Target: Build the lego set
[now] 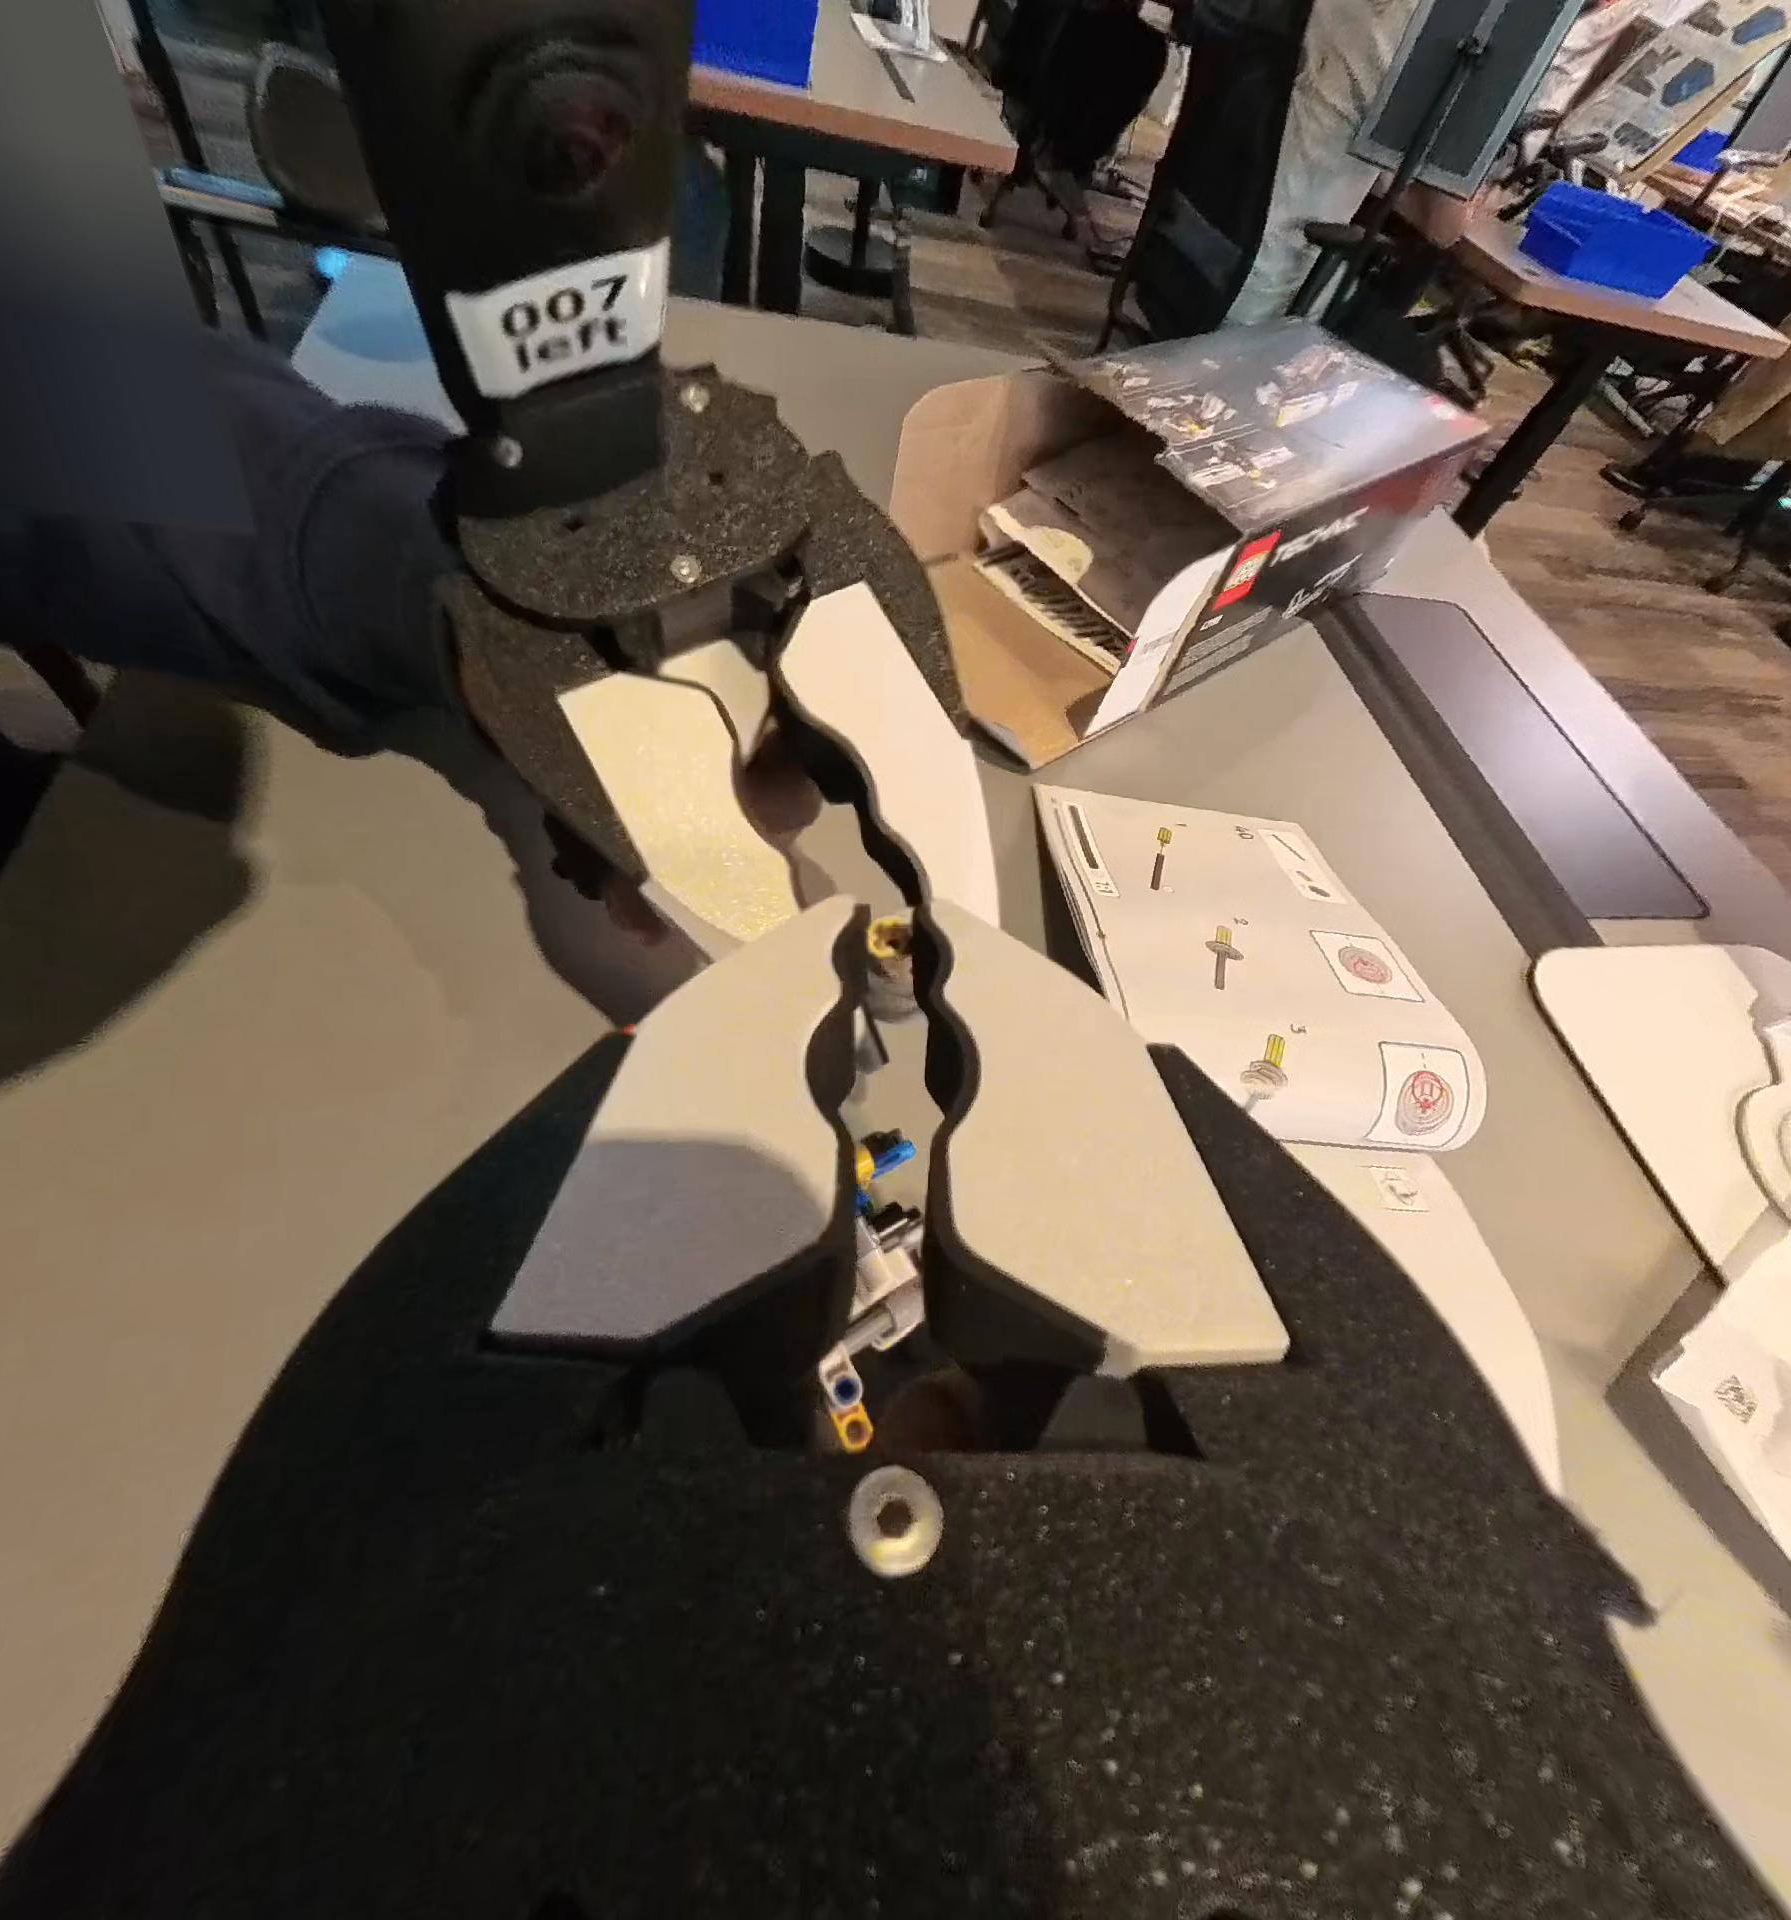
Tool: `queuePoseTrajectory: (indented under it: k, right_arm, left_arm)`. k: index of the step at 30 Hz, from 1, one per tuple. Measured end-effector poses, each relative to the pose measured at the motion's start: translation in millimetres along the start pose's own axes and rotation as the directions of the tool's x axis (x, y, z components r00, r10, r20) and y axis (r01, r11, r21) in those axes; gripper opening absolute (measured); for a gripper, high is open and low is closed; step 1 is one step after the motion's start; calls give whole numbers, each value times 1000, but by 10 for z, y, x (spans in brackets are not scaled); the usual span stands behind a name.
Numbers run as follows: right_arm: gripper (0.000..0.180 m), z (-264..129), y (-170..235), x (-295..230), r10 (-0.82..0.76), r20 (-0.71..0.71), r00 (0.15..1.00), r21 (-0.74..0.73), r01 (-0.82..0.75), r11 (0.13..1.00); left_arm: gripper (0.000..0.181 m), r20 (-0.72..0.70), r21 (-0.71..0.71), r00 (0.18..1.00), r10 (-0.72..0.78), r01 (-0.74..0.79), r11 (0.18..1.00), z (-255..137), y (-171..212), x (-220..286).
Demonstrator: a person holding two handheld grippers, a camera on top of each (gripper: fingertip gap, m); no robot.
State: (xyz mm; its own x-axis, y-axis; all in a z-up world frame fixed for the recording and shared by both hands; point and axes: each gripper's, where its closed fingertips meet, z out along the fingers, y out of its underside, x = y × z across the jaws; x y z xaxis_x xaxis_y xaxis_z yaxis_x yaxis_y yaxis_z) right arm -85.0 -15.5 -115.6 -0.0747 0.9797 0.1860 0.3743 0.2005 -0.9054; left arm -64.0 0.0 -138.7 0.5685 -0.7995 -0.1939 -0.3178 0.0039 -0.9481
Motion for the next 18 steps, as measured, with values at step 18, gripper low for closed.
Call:
queuePoseTrajectory:
  k: [18]
  right_arm:
    - [7,-74,-68,135,376,184,908,133,-402,906]
  left_arm:
    - [7,74,-20,991,113,-111,994,-21,13,-57]
